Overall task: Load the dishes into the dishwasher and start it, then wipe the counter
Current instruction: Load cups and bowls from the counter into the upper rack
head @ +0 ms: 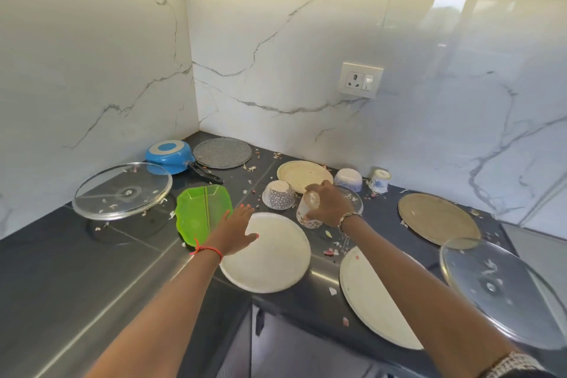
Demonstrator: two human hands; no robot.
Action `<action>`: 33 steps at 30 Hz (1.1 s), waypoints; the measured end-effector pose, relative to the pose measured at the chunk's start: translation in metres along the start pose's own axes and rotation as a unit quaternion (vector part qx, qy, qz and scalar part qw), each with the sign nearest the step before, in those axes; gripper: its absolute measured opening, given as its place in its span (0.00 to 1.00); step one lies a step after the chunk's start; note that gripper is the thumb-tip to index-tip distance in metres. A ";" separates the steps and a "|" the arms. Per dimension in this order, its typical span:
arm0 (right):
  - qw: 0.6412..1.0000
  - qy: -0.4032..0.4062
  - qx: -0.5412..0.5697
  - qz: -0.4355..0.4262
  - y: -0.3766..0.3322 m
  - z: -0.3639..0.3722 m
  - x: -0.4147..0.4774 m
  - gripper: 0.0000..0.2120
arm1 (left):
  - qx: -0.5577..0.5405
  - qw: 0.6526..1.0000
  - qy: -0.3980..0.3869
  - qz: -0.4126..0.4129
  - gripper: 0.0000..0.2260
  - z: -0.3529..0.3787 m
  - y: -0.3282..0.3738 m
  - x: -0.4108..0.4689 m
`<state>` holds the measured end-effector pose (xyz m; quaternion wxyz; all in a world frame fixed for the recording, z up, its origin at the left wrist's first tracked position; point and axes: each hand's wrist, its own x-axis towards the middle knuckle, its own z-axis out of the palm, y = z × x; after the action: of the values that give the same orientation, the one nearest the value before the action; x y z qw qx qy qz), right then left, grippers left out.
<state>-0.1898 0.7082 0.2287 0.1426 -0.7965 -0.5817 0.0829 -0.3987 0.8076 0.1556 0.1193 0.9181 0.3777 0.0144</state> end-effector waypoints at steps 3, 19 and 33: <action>1.000 -0.002 -0.007 -0.013 0.008 0.004 -0.043 0.32 | 0.010 1.000 0.017 -0.005 0.30 0.011 0.030 -0.036; 0.998 -0.046 0.035 0.009 0.043 0.022 -0.271 0.31 | -0.002 1.000 0.006 -0.018 0.33 0.088 0.148 -0.241; 0.997 -0.033 0.047 0.054 0.050 0.052 -0.485 0.31 | -0.003 0.999 -0.019 0.029 0.34 0.148 0.223 -0.418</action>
<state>-0.3103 0.2400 0.1471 0.1560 -0.8161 -0.5376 0.1434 -0.5255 0.3324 0.0895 0.1290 0.9282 0.3490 0.0013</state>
